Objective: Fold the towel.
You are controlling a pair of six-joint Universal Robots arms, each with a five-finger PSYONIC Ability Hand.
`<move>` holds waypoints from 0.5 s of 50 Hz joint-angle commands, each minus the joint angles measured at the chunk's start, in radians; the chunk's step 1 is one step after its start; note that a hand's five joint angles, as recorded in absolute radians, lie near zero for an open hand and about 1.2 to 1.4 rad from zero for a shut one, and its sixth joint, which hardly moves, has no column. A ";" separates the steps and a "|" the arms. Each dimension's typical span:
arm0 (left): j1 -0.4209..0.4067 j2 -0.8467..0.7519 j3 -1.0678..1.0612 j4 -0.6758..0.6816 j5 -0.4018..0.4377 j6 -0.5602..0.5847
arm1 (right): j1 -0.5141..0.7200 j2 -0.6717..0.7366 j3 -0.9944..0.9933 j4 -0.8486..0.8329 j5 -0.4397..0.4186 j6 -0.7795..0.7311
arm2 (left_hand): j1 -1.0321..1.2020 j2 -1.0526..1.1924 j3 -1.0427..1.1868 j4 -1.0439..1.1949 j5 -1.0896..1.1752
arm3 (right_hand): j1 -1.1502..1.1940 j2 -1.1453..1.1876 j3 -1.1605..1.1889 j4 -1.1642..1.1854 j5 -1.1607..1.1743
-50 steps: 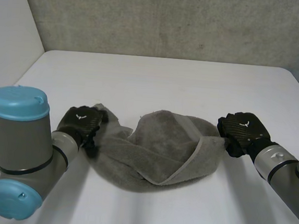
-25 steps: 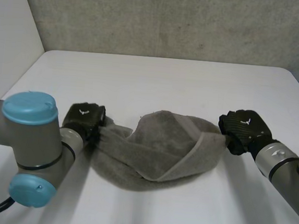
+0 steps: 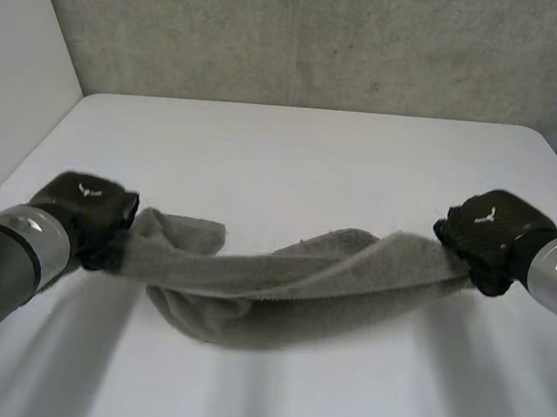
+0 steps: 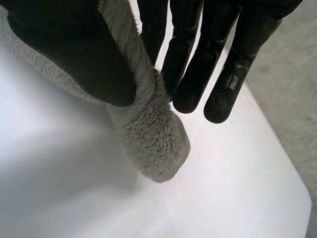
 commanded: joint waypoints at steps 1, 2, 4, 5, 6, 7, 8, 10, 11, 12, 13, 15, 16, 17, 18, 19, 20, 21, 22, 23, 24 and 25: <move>0.033 -0.215 0.116 0.012 -0.007 0.040 | 0.070 0.180 -0.127 -0.014 0.094 -0.053 | 0.239 0.181 0.183 0.180 0.202 | 0.426 0.220 0.210 0.206 0.247; 0.035 -0.257 0.179 0.038 -0.007 0.038 | 0.090 0.214 -0.194 -0.031 0.122 -0.050 | 0.239 0.181 0.183 0.180 0.202 | 0.426 0.220 0.210 0.206 0.247; 0.035 -0.293 0.254 0.067 -0.007 0.038 | 0.105 0.245 -0.262 -0.067 0.145 -0.045 | 0.239 0.181 0.183 0.180 0.202 | 0.426 0.220 0.210 0.206 0.247; 0.035 -0.293 0.254 0.067 -0.007 0.038 | 0.114 0.271 -0.334 -0.125 0.162 -0.039 | 0.239 0.181 0.183 0.180 0.202 | 0.426 0.220 0.210 0.206 0.247; 0.035 -0.321 0.338 0.100 -0.009 0.038 | 0.114 0.271 -0.334 -0.126 0.162 -0.039 | 0.239 0.181 0.183 0.180 0.202 | 0.426 0.220 0.210 0.206 0.247; 0.035 -0.341 0.436 0.140 -0.007 0.040 | 0.117 0.286 -0.401 -0.206 0.173 -0.024 | 0.239 0.181 0.183 0.180 0.202 | 0.426 0.220 0.210 0.206 0.247; 0.035 -0.341 0.437 0.141 -0.007 0.040 | 0.117 0.286 -0.402 -0.207 0.173 -0.024 | 0.239 0.181 0.183 0.180 0.202 | 0.426 0.220 0.210 0.206 0.247; 0.033 -0.362 0.626 0.249 -0.009 0.037 | 0.117 0.290 -0.497 -0.427 0.177 0.019 | 0.239 0.181 0.183 0.180 0.202 | 0.426 0.220 0.210 0.206 0.247; 0.033 -0.362 0.627 0.250 -0.009 0.037 | 0.117 0.290 -0.497 -0.428 0.177 0.019 | 0.239 0.181 0.183 0.180 0.202 | 0.426 0.220 0.210 0.206 0.247; 0.033 -0.370 0.703 0.324 -0.009 0.031 | 0.116 0.282 -0.511 -0.565 0.176 0.036 | 0.239 0.181 0.183 0.180 0.202 | 0.426 0.220 0.210 0.206 0.247; 0.032 -0.373 0.755 0.404 -0.012 0.032 | 0.114 0.274 -0.506 -0.700 0.173 0.053 | 0.239 0.181 0.183 0.180 0.202 | 0.426 0.220 0.210 0.206 0.247; 0.030 -0.370 0.782 0.470 -0.016 0.034 | 0.114 0.257 -0.492 -0.823 0.182 0.060 | 0.239 0.181 0.183 0.180 0.202 | 0.426 0.220 0.210 0.206 0.247; 0.030 -0.370 0.782 0.470 -0.016 0.034 | 0.116 0.236 -0.468 -0.917 0.184 0.068 | 0.239 0.181 0.183 0.180 0.202 | 0.426 0.220 0.210 0.206 0.247; 0.032 -0.362 0.781 0.524 -0.016 0.034 | 0.116 0.236 -0.468 -0.917 0.184 0.068 | 0.239 0.181 0.183 0.180 0.202 | 0.426 0.220 0.210 0.206 0.247; 0.030 -0.356 0.771 0.559 -0.018 0.031 | 0.119 0.224 -0.433 -0.971 0.179 0.071 | 0.239 0.181 0.183 0.180 0.202 | 0.426 0.220 0.210 0.206 0.247; 0.030 -0.356 0.771 0.559 -0.018 0.031 | 0.119 0.224 -0.432 -0.971 0.179 0.071 | 0.239 0.181 0.183 0.180 0.202 | 0.426 0.220 0.210 0.206 0.247; 0.027 -0.344 0.741 0.570 -0.020 0.026 | 0.119 0.217 -0.398 -0.985 0.171 0.076 | 0.239 0.181 0.183 0.180 0.202 | 0.426 0.220 0.210 0.206 0.247; 0.024 -0.329 0.688 0.569 -0.024 0.021 | 0.119 0.217 -0.361 -0.986 0.168 0.082 | 0.239 0.181 0.183 0.180 0.202 | 0.426 0.220 0.210 0.206 0.247; 0.024 -0.328 0.687 0.569 -0.024 0.021 | 0.119 0.217 -0.360 -0.987 0.168 0.082 | 0.239 0.181 0.183 0.180 0.202 | 0.426 0.220 0.210 0.206 0.247; 0.027 -0.310 0.620 0.569 -0.027 0.017 | 0.116 0.219 -0.321 -0.985 0.162 0.094 | 0.239 0.181 0.183 0.180 0.202 | 0.426 0.220 0.210 0.206 0.247; 0.027 -0.310 0.619 0.569 -0.027 0.017 | 0.110 0.217 -0.280 -0.985 0.159 0.111 | 0.239 0.181 0.183 0.180 0.202 | 0.426 0.220 0.210 0.206 0.247; 0.029 -0.295 0.547 0.572 -0.026 0.008 | 0.110 0.217 -0.279 -0.985 0.159 0.111 | 0.239 0.181 0.183 0.180 0.202 | 0.426 0.220 0.210 0.206 0.247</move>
